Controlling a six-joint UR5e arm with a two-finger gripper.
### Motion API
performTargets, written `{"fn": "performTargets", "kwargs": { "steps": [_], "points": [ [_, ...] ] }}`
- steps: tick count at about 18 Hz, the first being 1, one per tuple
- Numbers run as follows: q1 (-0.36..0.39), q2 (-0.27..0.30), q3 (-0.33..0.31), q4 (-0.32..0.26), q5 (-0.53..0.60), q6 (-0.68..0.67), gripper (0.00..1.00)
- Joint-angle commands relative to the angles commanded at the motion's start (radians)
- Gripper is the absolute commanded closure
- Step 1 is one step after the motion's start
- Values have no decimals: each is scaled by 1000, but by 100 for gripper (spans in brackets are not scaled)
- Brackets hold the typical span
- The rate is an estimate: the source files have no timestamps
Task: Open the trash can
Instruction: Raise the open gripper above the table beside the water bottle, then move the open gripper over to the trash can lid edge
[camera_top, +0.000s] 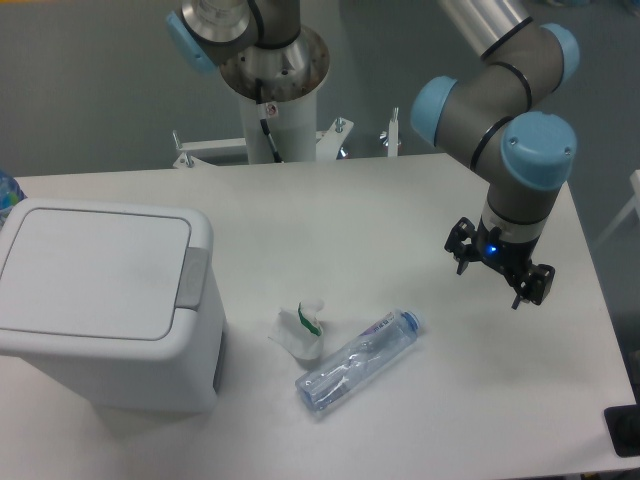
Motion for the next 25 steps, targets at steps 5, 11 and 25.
{"fn": "performTargets", "kwargs": {
  "steps": [5,11,25],
  "points": [
    [0,17,6,2,-6,-5,0],
    [-3,-9,43,3,-37,-205,0],
    [-140,32,87,-8,-193,-757,0]
  ]
}}
